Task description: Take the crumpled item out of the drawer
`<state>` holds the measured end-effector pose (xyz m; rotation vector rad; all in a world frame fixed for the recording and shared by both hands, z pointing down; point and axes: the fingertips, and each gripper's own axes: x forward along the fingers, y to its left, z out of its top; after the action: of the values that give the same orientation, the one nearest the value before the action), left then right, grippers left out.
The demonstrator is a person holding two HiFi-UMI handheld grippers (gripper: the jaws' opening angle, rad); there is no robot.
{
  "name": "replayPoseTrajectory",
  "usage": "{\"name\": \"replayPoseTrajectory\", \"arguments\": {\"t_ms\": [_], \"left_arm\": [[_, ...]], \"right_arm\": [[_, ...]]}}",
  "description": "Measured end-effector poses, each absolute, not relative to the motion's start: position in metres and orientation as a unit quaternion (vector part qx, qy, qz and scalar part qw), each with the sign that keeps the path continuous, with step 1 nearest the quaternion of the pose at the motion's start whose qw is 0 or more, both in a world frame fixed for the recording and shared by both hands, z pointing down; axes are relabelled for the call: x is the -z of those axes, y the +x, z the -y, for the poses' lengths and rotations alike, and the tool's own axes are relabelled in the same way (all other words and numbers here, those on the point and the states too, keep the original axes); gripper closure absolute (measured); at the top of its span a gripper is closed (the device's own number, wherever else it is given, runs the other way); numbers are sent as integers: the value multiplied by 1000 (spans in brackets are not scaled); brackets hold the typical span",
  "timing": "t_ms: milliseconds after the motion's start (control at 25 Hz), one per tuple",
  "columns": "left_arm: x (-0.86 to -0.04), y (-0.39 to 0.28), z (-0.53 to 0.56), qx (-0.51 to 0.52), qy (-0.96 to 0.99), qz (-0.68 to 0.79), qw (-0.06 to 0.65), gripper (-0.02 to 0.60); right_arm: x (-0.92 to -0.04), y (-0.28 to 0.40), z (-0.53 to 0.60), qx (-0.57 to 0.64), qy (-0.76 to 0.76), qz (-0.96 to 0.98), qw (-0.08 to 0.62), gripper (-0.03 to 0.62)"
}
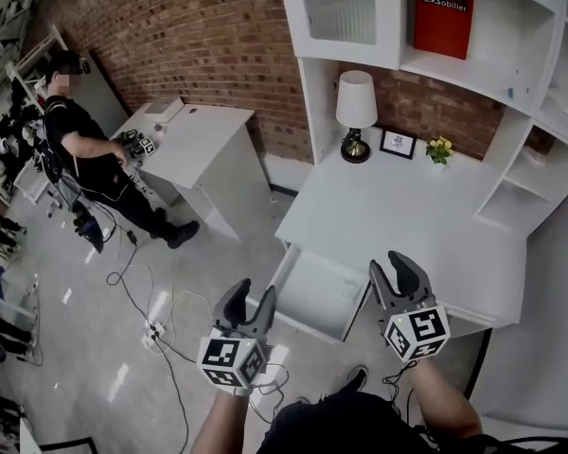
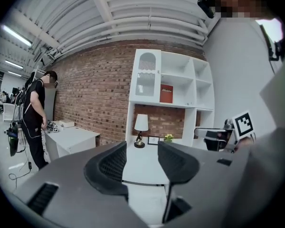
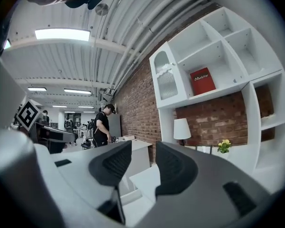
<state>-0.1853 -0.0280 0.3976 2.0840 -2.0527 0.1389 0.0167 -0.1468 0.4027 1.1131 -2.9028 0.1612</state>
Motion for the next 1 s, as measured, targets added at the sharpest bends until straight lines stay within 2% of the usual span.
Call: {"name": "replayPoseTrajectory", "arguments": {"t_ms": [320,720,1000], "left_arm": [[-418,-164,78,-76,703,694,136,382],[-524,-163,141,-87,735,613,275,385],[-616,-141,180,-181,783,488,340,385]], "right_arm": [[-419,47,184,-92,353,931,6,445],[-461,89,210,-119,437,891,41,448],[-475,116,208,-141,532,832,68,448]]}}
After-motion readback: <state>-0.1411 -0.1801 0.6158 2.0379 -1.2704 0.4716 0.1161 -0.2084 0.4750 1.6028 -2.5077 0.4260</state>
